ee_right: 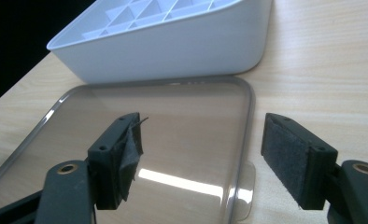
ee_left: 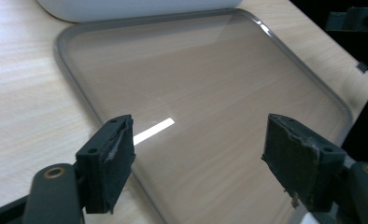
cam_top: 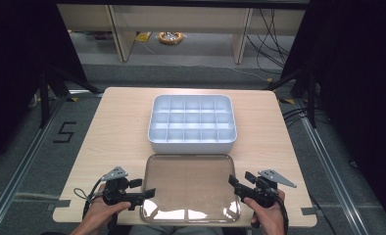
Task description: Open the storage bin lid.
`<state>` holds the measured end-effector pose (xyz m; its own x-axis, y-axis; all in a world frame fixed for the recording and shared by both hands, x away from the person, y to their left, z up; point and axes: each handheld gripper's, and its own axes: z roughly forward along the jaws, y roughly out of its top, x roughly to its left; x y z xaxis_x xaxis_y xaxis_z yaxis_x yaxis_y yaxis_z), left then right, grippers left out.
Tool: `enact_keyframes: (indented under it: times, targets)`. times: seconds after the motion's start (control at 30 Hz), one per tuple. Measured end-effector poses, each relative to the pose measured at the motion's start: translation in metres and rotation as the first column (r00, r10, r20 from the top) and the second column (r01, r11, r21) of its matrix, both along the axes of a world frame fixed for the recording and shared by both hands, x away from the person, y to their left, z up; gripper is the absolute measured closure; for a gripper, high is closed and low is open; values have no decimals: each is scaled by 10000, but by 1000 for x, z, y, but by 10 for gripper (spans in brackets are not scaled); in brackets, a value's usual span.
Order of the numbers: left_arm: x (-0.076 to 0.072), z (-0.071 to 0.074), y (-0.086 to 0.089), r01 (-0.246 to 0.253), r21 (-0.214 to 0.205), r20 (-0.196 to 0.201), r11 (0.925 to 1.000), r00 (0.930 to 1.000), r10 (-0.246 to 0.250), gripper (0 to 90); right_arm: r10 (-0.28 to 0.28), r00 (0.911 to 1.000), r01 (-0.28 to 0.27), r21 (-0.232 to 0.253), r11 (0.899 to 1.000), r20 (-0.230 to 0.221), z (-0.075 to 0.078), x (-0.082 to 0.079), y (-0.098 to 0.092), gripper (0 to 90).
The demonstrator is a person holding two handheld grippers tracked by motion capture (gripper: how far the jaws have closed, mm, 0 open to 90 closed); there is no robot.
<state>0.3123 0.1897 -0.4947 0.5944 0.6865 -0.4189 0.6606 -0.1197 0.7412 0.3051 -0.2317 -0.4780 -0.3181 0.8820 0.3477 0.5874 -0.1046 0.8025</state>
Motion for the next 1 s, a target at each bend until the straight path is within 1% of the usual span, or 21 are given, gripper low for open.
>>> enact_keyframes:
  times: [0.03, 0.07, 0.1, 0.23, 0.27, 0.3, 0.37, 0.43, 0.47, 0.5, 0.53, 0.57, 0.7, 0.73, 0.77, 0.8, 0.83, 0.87, 0.9, 0.93, 1.0]
  targets:
    - [-1, 0, -1, 168, -128, 76, 9998, 9998, -167, 227, 74, 9998, -74, 32, 10000, 165, 0, -1, -1, 291]
    - [-2, 1, -2, 134, -80, 227, 9999, 9997, -132, 223, -16, 10000, 19, 363, 9993, -89, 2, -4, 2, 287]
    - [-5, 3, -1, 107, 209, 496, 9997, 9987, -117, 220, 217, 9998, -217, 24, 9998, 27, 3, -6, 1, 276]
    - [-9, 3, -1, 193, 31, 247, 9998, 9995, -194, 204, 395, 9991, -397, 89, 9992, 180, 0, -10, 3, 269]
    - [-10, 2, 0, 146, 140, 259, 9998, 9996, -149, 204, 321, 9987, -311, 251, 9992, -384, 3, -14, 5, 264]
    - [-11, 1, 0, 168, 124, 257, 9998, 9995, -172, 201, 568, 9984, -568, 15, 9984, -26, 0, -13, 3, 262]
    - [-15, 0, 0, 250, 134, 234, 9996, 9994, -253, 194, 632, 9980, -633, 188, 9978, 49, -1, -15, 4, 260]
    - [-18, 0, 0, 412, 125, 188, 9991, 9990, -414, 194, 690, 9976, -690, -36, 9976, -6, -2, -18, 4, 256]
    - [-19, -1, 0, 422, 103, 209, 9991, 9989, -424, 193, 463, 9982, -448, 416, 9981, -369, -1, -21, 8, 256]
    - [-21, -1, 0, 379, 12, 173, 9993, 9991, -379, 193, 709, 9975, -708, 100, 9974, -71, -2, -20, 6, 255]
    - [-22, -1, 0, 408, 49, 167, 9992, 9990, -409, 193, 558, 9978, -543, 401, 9977, -369, -1, -24, 10, 255]
    - [-25, -1, 2, 484, 50, 222, 9988, 9986, -485, 193, 855, 9963, -855, 104, 9963, -36, -3, -25, 9, 253]
    - [-29, -1, 2, 613, 44, 193, 9981, 9979, -613, 193, 1168, 9930, -1170, -106, 9931, -146, -3, -31, 12, 238]
    - [-19, -2, 12, 1725, 1388, 1876, 9752, 9623, -1969, 194, 1124, 9930, -1115, 277, 9934, -361, -4, -37, 16, 226]
    - [-20, -2, 13, 1827, 1471, 1964, 9721, 9578, -2097, 194, 1437, 9895, -1439, -83, 9896, -174, -5, -37, 14, 218]
    - [-20, -2, 13, 1827, 1471, 1964, 9721, 9578, -2097, 195, 1437, 9895, -1439, -83, 9896, -174, -5, -37, 14, 218]
    - [-22, -1, 15, 1835, 1900, 2373, 9645, 9447, -2265, 196, 1634, 9856, -1638, -55, 9865, -428, -6, -42, 15, 203]
    - [-23, 0, 17, 1864, 2201, 2466, 9575, 9390, -2395, 196, 1692, 9848, -1697, -96, 9855, -384, -7, -44, 15, 202]
    - [-23, -1, 17, 1936, 2186, 2665, 9564, 9310, -2494, 197, 1711, 9846, -1718, -165, 9850, -347, -8, -45, 16, 201]
    - [-46, -1, 5, 919, 136, 272, 9957, 9954, -923, 197, 1657, 9839, -1670, -152, 9858, -670, -7, -49, 17, 195]
    - [-47, -2, 6, 1078, 173, 336, 9940, 9935, -1083, 197, 1995, 9792, -2006, -286, 9793, -377, -9, -49, 16, 191]
